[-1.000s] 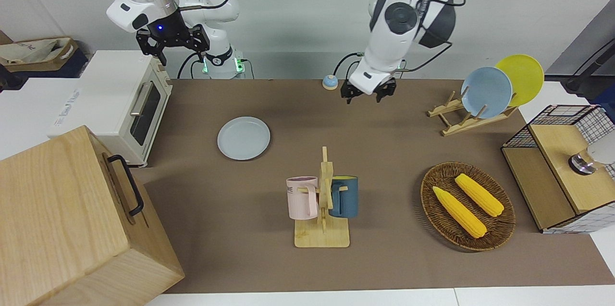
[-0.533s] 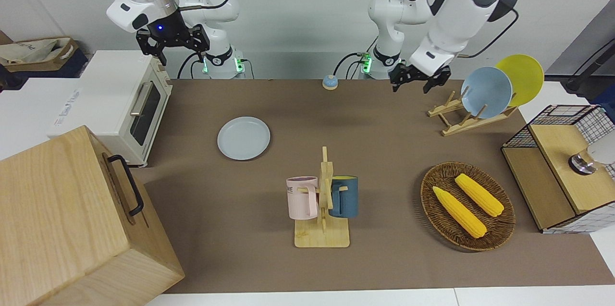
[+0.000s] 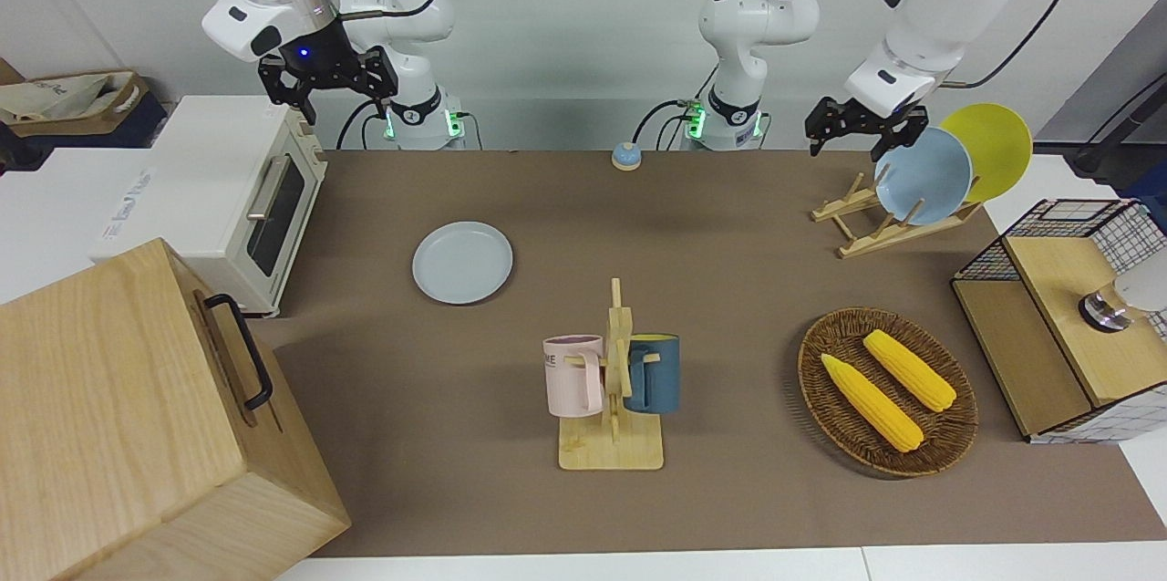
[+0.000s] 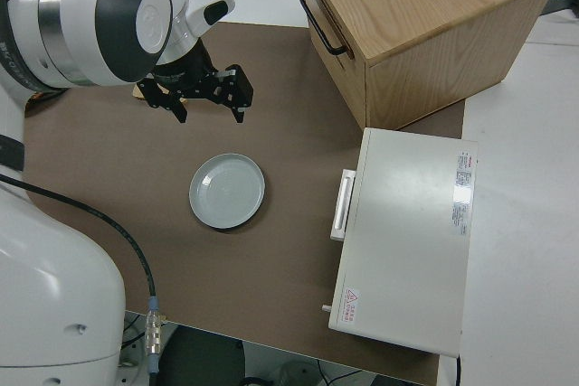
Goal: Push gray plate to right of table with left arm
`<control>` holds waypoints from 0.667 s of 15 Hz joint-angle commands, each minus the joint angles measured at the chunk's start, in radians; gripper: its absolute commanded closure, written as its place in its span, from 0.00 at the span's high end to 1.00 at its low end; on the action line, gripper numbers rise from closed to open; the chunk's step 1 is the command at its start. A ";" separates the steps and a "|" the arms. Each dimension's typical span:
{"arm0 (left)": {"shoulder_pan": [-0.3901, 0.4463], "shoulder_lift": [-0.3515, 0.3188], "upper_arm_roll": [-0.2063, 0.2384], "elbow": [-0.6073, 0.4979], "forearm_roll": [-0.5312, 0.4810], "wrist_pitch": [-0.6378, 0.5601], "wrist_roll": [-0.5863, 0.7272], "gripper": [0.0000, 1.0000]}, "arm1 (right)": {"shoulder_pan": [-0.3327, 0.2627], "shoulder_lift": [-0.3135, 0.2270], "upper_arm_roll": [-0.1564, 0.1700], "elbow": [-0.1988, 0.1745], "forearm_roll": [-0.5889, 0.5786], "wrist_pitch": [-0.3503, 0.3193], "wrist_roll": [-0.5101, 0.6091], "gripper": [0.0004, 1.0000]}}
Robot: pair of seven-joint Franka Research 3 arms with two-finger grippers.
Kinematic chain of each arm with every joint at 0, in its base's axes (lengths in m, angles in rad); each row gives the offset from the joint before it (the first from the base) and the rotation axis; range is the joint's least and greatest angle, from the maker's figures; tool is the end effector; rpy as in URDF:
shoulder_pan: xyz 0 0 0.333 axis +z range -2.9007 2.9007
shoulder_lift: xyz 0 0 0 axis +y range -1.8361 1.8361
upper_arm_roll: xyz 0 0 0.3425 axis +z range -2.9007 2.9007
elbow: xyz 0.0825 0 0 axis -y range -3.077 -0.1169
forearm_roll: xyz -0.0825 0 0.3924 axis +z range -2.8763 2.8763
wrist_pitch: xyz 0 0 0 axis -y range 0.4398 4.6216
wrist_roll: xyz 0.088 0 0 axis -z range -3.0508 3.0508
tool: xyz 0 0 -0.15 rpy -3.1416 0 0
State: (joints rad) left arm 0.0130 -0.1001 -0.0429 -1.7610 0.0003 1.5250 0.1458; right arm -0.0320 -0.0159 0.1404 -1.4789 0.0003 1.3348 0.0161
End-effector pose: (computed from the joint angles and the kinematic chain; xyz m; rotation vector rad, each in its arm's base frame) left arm 0.5127 -0.0162 0.5683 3.1190 -0.2739 -0.2133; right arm 0.5233 0.0577 0.6409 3.1220 0.1440 -0.2003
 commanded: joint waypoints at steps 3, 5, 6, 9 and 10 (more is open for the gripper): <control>0.058 -0.007 -0.009 0.029 0.021 -0.008 0.074 1.00 | -0.019 -0.002 0.016 0.009 0.004 -0.016 0.013 0.98; 0.058 -0.003 -0.011 0.031 0.010 -0.005 0.072 1.00 | -0.020 -0.002 0.016 0.009 0.004 -0.016 0.013 0.98; 0.056 -0.001 -0.011 0.032 0.010 -0.003 0.074 1.00 | -0.019 -0.002 0.016 0.009 0.004 -0.016 0.012 0.98; 0.053 0.000 -0.012 0.032 0.007 0.026 0.072 1.00 | -0.020 -0.002 0.016 0.009 0.004 -0.016 0.012 0.98; 0.050 0.003 -0.014 0.044 0.006 0.046 0.072 1.00 | -0.020 -0.002 0.016 0.009 0.004 -0.016 0.013 0.98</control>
State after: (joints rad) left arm 0.0630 -0.1041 -0.0494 -1.7417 0.0040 1.5350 0.2105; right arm -0.0320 -0.0159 0.1404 -1.4789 0.0003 1.3348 0.0161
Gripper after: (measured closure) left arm 0.000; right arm 0.013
